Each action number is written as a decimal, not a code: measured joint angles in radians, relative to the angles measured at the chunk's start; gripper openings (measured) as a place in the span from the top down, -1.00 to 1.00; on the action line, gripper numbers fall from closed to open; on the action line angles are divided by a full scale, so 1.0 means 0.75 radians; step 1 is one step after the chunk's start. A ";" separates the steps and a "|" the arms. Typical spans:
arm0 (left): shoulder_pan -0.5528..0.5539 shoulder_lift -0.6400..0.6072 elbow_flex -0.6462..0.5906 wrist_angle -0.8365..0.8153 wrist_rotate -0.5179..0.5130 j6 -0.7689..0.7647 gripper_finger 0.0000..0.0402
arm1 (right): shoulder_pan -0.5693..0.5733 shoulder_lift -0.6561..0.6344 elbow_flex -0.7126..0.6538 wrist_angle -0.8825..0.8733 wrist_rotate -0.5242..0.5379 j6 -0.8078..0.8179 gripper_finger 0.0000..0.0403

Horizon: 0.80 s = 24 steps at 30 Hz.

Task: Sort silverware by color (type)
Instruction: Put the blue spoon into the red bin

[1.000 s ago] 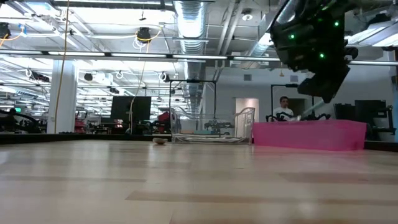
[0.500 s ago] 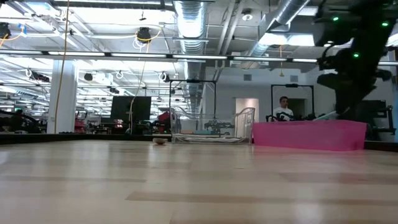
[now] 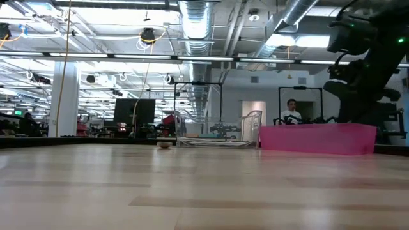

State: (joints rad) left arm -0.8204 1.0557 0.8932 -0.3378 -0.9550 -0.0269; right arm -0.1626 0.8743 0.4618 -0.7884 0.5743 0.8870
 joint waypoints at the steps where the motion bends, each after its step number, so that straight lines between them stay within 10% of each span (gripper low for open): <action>1: 0.000 0.000 0.000 0.000 0.000 0.000 -0.01 | -0.017 0.016 0.000 0.017 -0.005 -0.019 0.50; 24: 0.000 0.000 0.000 -0.002 0.002 -0.001 -0.01 | -0.186 0.232 -0.001 0.142 -0.110 -0.195 0.31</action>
State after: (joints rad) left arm -0.8204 1.0557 0.8932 -0.3390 -0.9537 -0.0277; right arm -0.3019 1.0482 0.4614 -0.6821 0.4916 0.7404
